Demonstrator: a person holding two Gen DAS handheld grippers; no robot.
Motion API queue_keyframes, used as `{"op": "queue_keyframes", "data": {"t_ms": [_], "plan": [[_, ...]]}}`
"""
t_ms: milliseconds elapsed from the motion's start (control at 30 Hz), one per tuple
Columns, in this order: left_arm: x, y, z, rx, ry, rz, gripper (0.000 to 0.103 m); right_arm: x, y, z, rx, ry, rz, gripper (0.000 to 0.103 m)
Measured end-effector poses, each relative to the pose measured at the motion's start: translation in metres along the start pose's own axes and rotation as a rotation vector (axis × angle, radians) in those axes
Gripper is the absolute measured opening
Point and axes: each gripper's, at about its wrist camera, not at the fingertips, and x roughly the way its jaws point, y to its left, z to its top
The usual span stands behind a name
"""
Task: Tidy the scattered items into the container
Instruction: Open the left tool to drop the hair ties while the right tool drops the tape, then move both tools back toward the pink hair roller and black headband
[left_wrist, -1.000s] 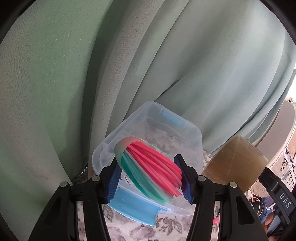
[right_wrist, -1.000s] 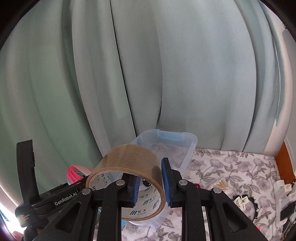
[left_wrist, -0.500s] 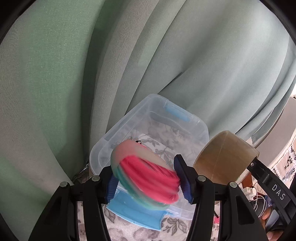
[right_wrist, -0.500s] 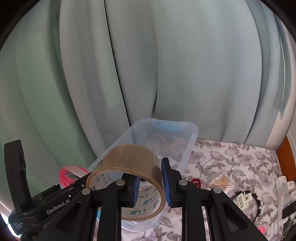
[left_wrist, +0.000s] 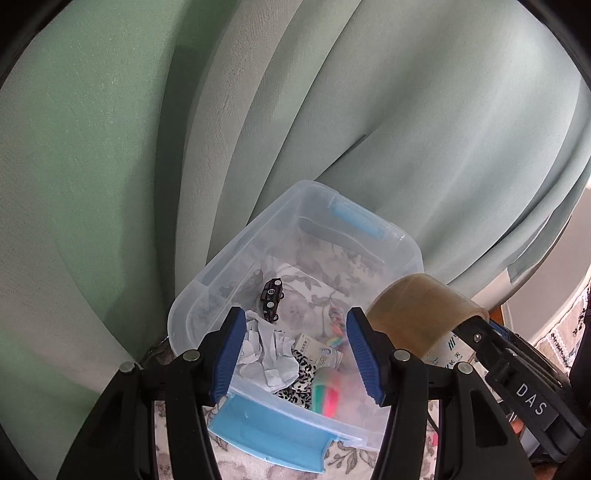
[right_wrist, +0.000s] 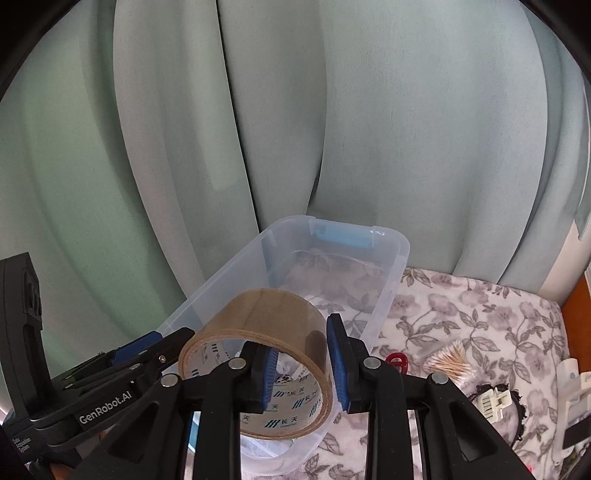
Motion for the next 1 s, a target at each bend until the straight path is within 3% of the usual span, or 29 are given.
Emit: {"op": "queue_keyframes", "data": {"t_ms": [67,267,633,700,933,1000], "plan": [[0.0,0.0,-0.002,-0.002,0.007,-0.001,0.059,0.003,0.0,-0.003,-0.005,0.017,-0.003,0.04],[-0.002,0.0,-0.002,-0.001,0.004,0.002,0.059,-0.002,0.0,-0.004,-0.004,-0.005,0.014,0.05],[-0.018,-0.007,-0.007,0.014,0.0,-0.002,0.061,-0.019,-0.009,-0.01,0.023,-0.014,0.008,0.052],[-0.021,-0.01,-0.008,0.019,-0.005,-0.003,0.067,-0.022,-0.011,-0.012,0.027,-0.016,0.007,0.052],[-0.028,-0.022,-0.007,0.032,-0.012,0.002,0.07,-0.037,-0.018,-0.019,0.045,-0.023,0.007,0.056],[-0.03,-0.025,-0.008,0.036,-0.013,0.002,0.076,-0.039,-0.018,-0.02,0.044,-0.023,0.007,0.058]]}}
